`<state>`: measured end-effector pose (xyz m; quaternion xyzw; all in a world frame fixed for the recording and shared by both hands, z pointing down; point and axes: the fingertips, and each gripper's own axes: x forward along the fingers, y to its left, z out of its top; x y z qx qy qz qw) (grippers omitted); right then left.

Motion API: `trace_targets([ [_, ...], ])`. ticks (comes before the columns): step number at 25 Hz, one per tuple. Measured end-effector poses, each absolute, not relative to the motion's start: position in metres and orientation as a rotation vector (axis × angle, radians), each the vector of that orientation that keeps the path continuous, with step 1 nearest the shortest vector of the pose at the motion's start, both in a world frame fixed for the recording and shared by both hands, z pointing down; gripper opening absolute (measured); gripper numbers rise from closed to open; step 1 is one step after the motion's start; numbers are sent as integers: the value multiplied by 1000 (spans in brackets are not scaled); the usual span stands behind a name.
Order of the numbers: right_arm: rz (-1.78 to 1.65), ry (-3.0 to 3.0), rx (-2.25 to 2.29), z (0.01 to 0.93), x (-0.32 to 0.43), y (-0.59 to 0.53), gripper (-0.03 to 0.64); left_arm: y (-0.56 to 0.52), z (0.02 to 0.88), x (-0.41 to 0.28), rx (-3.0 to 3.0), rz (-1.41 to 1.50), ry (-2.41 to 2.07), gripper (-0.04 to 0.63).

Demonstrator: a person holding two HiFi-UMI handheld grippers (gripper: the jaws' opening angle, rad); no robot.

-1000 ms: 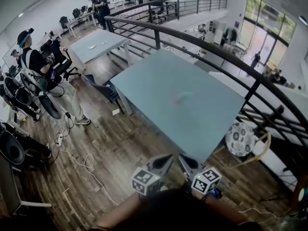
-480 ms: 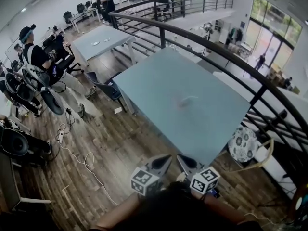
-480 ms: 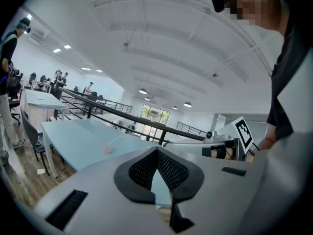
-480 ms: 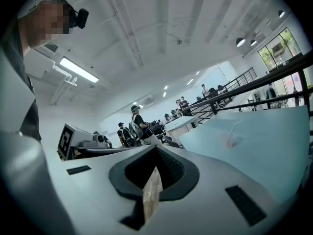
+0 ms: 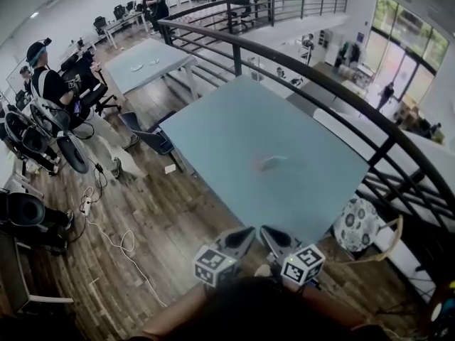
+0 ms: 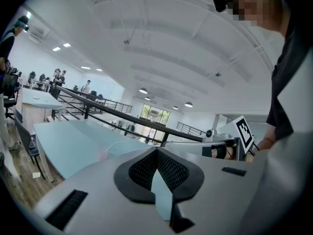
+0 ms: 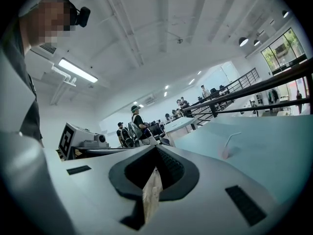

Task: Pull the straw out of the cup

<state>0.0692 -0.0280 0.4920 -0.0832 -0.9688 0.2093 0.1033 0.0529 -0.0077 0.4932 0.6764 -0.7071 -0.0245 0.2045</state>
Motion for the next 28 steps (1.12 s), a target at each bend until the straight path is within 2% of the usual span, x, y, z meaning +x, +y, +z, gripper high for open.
trace_targets([
  [15,653,-2869,-120,502,58,-125,11,-111,500,44,1984,-41,-1855,11],
  [28,711,-2875,181,512,-4,-145,11,-129,505,-29,2125,-3,-1668,11],
])
